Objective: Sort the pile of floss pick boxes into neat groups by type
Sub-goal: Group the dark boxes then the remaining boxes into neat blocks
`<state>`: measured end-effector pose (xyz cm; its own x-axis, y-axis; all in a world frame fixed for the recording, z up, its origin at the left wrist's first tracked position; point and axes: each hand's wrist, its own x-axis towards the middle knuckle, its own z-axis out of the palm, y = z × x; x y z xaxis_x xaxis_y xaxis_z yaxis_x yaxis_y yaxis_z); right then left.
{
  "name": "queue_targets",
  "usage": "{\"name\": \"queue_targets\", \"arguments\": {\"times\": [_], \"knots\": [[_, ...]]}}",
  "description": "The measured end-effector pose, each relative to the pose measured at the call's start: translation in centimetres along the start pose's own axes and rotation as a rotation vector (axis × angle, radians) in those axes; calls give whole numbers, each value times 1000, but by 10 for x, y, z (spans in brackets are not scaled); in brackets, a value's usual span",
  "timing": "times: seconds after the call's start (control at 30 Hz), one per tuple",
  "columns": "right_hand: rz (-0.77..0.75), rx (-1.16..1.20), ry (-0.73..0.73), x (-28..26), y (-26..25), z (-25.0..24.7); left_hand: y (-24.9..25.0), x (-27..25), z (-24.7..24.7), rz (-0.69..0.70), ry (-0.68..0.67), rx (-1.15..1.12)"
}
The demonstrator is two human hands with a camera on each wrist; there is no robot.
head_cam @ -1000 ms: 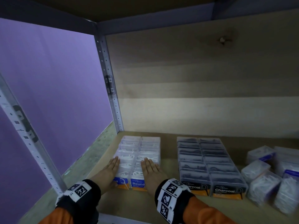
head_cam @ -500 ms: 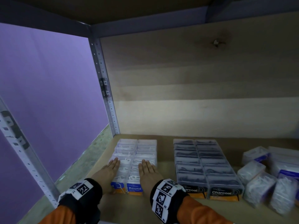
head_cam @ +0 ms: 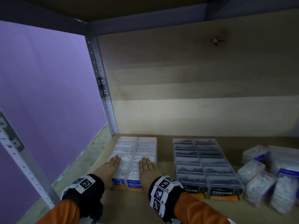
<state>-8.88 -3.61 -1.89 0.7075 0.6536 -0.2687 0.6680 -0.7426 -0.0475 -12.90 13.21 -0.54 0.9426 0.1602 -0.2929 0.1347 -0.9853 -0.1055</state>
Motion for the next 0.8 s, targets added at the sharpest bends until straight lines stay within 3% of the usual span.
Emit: {"name": "queue_targets", "arguments": {"times": [0.53,0.8], "knots": [[-6,16,-20,3,4,-5,0,4,-2,-3,6,-10],[-47,50,36,-24,16,-10,6,1,-12,45,-17,100]]}}
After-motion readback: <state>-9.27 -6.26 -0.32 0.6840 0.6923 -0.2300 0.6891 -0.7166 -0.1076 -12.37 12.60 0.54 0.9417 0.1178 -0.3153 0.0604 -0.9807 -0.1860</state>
